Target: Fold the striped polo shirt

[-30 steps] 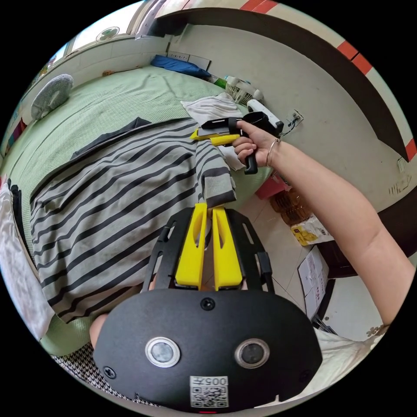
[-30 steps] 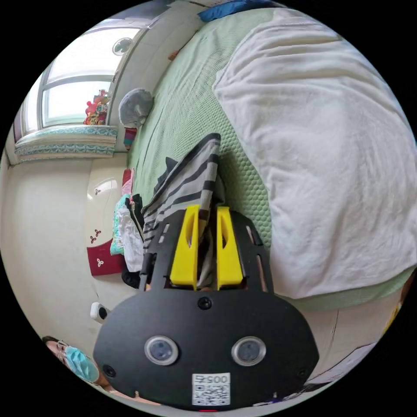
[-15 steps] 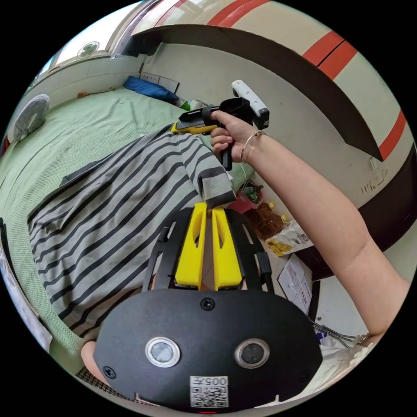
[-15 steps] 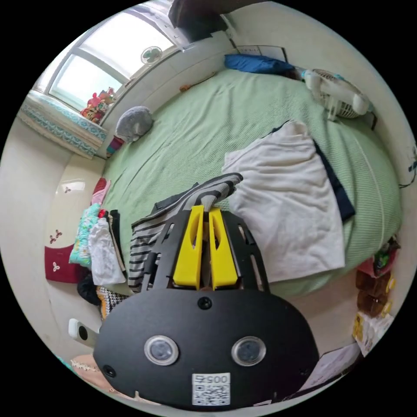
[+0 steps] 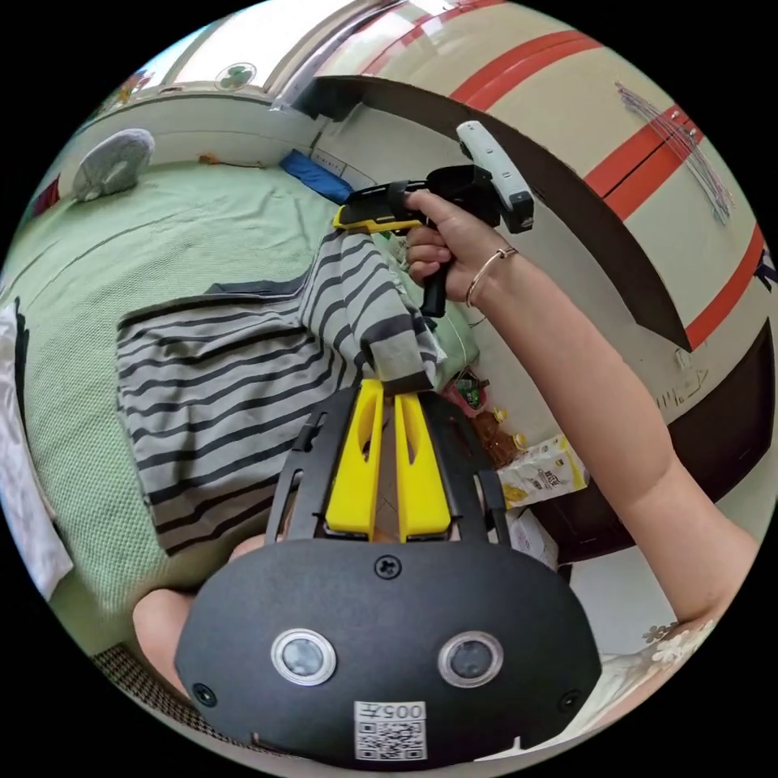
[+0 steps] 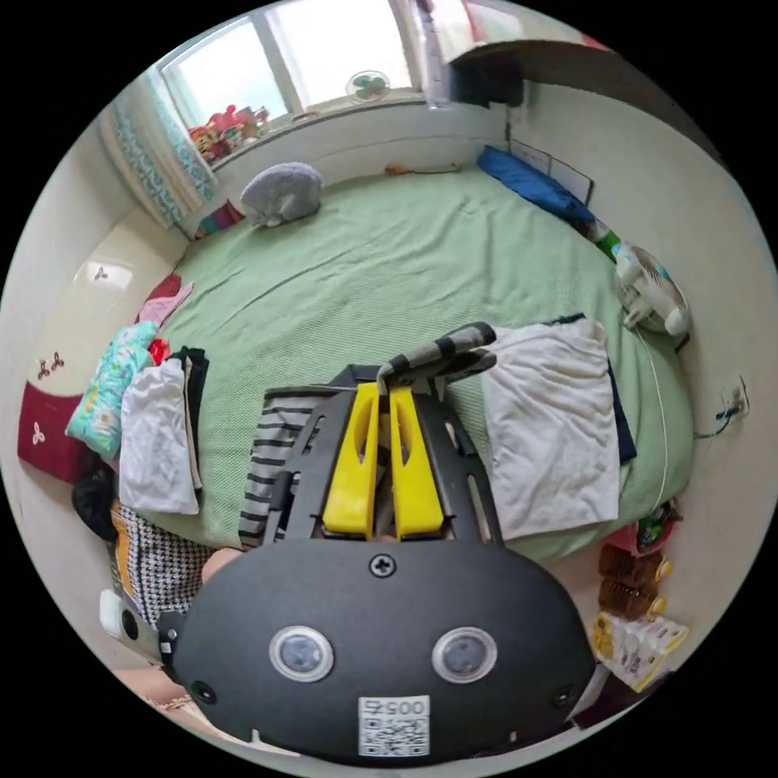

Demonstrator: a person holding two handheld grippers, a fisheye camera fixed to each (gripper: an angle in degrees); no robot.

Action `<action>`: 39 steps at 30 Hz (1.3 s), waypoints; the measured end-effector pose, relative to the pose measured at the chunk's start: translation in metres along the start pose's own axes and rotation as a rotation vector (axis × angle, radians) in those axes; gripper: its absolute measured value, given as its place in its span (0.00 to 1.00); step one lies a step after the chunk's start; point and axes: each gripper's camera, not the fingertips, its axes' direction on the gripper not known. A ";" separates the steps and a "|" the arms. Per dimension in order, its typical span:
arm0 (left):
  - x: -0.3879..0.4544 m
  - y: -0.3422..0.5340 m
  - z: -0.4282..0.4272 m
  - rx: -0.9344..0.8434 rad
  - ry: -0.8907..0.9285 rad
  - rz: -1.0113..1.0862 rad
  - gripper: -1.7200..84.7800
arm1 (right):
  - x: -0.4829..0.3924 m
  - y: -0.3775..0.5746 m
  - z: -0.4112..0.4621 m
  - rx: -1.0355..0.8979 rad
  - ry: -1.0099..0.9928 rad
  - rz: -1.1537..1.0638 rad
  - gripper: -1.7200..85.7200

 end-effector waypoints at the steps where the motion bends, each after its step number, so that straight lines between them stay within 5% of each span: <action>1: -0.011 0.006 -0.011 0.017 -0.016 -0.030 0.06 | -0.033 -0.004 0.007 -0.006 0.007 -0.047 0.01; 10: -0.101 0.065 -0.039 -0.063 -0.189 -0.305 0.08 | -0.213 0.008 0.132 -0.256 -0.052 -0.261 0.06; 20: -0.107 0.085 -0.053 -0.065 -0.193 -0.252 0.10 | -0.161 0.061 0.062 -0.118 -0.096 -0.381 0.12; 29: -0.088 0.053 -0.027 0.021 -0.255 -0.183 0.10 | -0.119 0.157 0.051 -0.095 -0.048 -0.366 0.07; 39: -0.108 0.028 0.113 -0.320 -0.521 -0.197 0.02 | -0.166 0.184 0.145 -0.252 0.160 -0.306 0.01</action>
